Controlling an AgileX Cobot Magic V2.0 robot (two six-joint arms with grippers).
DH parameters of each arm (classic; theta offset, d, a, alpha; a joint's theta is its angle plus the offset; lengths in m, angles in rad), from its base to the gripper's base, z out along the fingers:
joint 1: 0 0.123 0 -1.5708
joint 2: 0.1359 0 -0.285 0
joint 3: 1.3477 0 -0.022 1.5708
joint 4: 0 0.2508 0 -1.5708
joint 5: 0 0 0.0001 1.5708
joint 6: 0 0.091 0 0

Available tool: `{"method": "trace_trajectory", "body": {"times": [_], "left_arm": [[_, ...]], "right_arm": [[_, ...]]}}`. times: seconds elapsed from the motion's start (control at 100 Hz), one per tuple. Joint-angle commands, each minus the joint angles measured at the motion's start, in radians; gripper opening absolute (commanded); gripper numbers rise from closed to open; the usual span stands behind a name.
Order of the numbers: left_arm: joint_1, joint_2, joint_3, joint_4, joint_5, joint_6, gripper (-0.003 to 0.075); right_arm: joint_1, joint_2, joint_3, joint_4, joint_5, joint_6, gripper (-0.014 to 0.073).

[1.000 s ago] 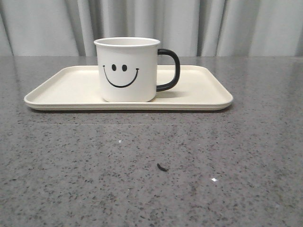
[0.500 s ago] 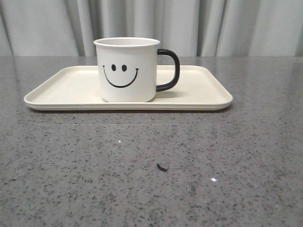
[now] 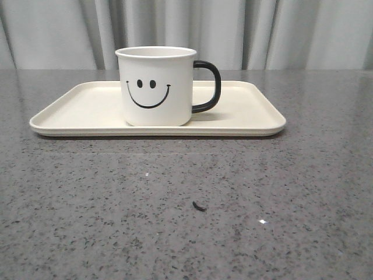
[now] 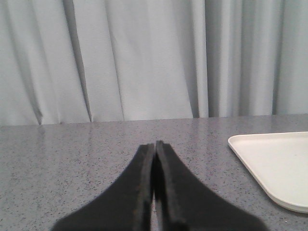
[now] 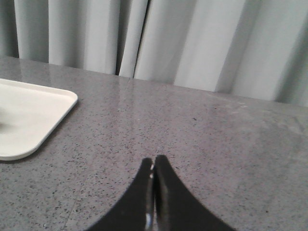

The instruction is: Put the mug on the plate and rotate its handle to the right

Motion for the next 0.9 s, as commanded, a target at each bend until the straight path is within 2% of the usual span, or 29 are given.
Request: {"method": "trace_trajectory", "body": {"times": [0.0,0.08,0.41,0.65,0.89], "left_arm": [[0.0,-0.032,0.003,-0.01,-0.073,-0.01,-0.0019],[0.0,-0.032,0.003,-0.01,-0.073,-0.01,-0.0019],[0.0,-0.032,0.003,-0.01,-0.073,-0.01,-0.0019],[0.0,-0.032,0.003,-0.01,-0.073,-0.01,-0.0019],[0.0,-0.032,0.003,-0.01,-0.073,-0.01,-0.0019]], "right_arm": [[-0.006,-0.012,0.017,0.022,-0.168,0.0,-0.0062],[-0.006,-0.012,0.04,0.037,-0.215,0.0,-0.0062],[-0.006,-0.012,0.042,0.038,-0.207,0.0,-0.0062],[-0.006,-0.012,0.13,0.048,-0.224,0.0,-0.0062],[-0.006,-0.012,0.235,0.065,-0.37,0.001,-0.0062]]}}
